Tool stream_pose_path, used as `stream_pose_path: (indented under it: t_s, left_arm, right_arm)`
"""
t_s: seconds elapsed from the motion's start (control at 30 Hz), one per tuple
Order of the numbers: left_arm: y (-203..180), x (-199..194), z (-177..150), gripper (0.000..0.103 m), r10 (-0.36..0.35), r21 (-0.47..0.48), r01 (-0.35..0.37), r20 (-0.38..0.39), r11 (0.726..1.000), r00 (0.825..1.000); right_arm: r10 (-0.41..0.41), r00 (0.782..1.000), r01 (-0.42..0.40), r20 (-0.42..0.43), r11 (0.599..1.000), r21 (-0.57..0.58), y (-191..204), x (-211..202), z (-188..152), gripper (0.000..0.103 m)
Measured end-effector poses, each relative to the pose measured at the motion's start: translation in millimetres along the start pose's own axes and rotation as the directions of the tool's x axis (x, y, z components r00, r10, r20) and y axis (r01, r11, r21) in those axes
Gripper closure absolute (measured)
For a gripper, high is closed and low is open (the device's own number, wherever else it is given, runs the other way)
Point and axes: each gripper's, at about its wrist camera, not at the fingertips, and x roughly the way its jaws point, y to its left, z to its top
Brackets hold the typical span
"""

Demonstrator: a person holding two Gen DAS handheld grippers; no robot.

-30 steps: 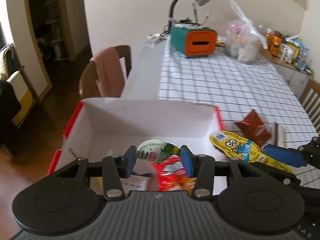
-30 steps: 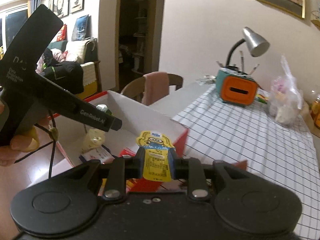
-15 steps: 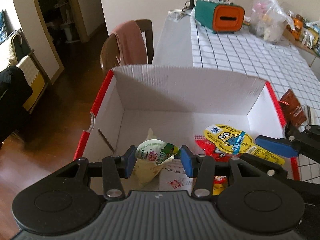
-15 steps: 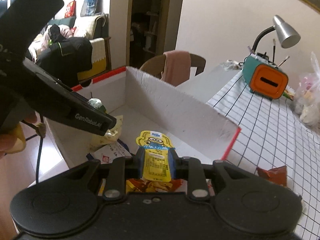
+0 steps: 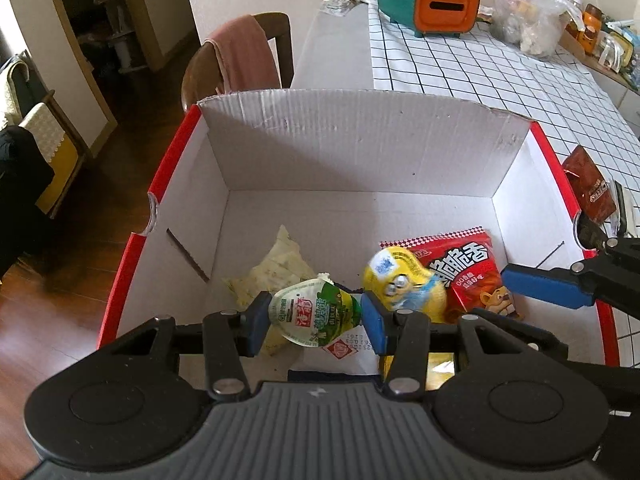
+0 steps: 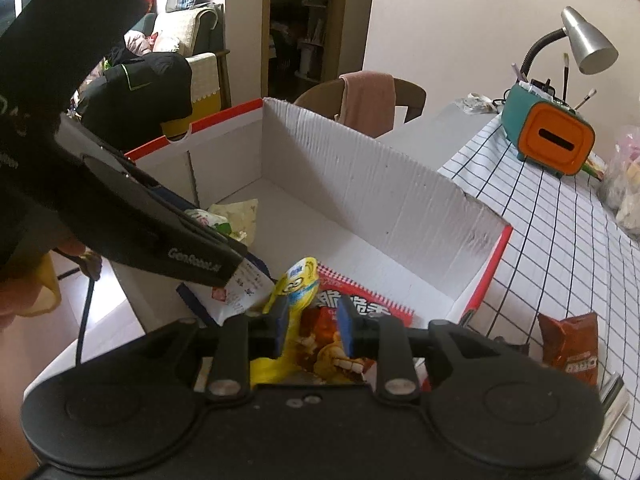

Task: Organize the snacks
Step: 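Open the left gripper to drop the bottle while the right gripper releases the Minion packet, then move both grippers back over the remaining snacks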

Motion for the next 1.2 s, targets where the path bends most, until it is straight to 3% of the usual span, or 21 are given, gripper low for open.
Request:
stream_pose_path:
  t_s: [0.33,0.47,0.53,0.77,0.9,1.2]
  left_arm:
    - [-10,-22,0,0.043,-0.011,0.012,0.01,0.05,1.0,0.999]
    - [-19,-35,0,0.031,-0.013,0.022,0.011,0.092,1.0,0.996]
    - [-23,-40,1,0.03,-0.013,0.028,0.01,0.106,1.0,0.994]
    - [-40,-59,1,0.025,-0.039,0.038,0.034,0.147,0.999,0.988]
    - [-53,-68,1,0.023,-0.06,0.056,0.051,0.17,0.997,0.984]
    - [-103,-83,0,0.016,-0.129,0.118,0.105,0.221,0.987,0.967]
  right_arm:
    - [0.028,0.997,-0.032,0.066,0.998,0.062,-18,-33,-2,0.064]
    - [0.03,0.995,-0.038,0.096,0.996,0.082,-28,-50,-3,0.061]
    - [0.031,0.993,-0.041,0.111,0.995,0.093,-33,-58,-5,0.06]
    - [0.021,0.988,-0.039,0.152,0.992,0.116,-49,-86,-17,0.04]
    - [0.011,0.984,-0.035,0.179,0.99,0.135,-60,-105,-26,0.034]
    - [-0.053,0.976,0.007,0.211,0.977,0.214,-101,-139,-56,0.011]
